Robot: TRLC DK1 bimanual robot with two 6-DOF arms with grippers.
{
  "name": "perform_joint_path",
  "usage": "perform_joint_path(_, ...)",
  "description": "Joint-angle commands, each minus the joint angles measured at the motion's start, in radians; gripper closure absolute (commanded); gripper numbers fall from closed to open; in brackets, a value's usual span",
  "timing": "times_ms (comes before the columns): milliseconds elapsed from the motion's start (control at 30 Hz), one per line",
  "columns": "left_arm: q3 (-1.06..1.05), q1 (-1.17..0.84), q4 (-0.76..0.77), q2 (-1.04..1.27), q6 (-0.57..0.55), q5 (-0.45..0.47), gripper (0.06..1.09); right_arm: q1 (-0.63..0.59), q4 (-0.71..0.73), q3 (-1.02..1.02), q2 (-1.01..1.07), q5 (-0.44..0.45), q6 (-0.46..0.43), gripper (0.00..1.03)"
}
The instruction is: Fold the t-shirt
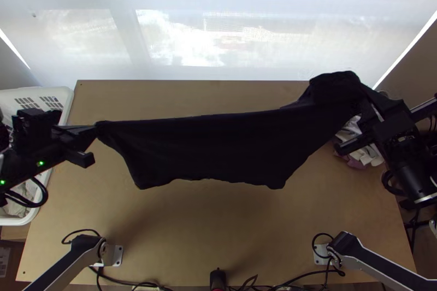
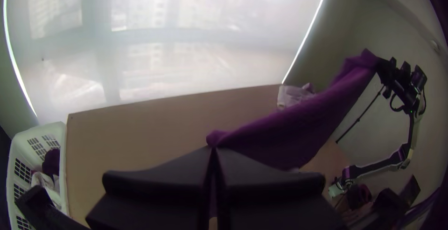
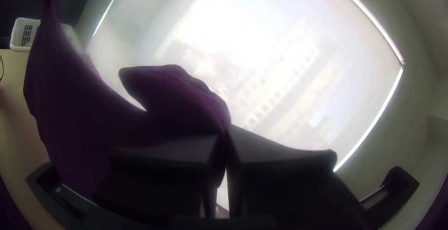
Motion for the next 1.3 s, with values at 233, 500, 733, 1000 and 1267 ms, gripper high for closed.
perform_joint_path(233, -0.261, -0.294, -0.233, -0.126, -0.016, 0.007, 1.05, 0.029, -0.244, -0.060, -0.109, -0.002, 0.091, 1.00)
perform_joint_path(500, -0.313, -0.286, -0.130, -0.071, -0.006, -0.016, 1.05, 0.028, -0.220, -0.143, -0.130, 0.000, 0.098, 1.00)
perform_joint_path(733, -0.378, -0.225, 0.026, 0.055, 0.082, -0.025, 1.05, 0.017, -0.054, -0.250, -0.067, -0.002, 0.080, 1.00)
perform_joint_path(1000, -0.585, -0.309, 0.115, 0.081, 0.105, -0.036, 1.05, 0.020, -0.085, -0.499, -0.215, -0.037, 0.069, 1.00)
perform_joint_path(1267, -0.726, -0.334, 0.180, 0.106, 0.145, -0.058, 1.05, 0.020, -0.127, -0.698, -0.353, -0.039, 0.051, 1.00)
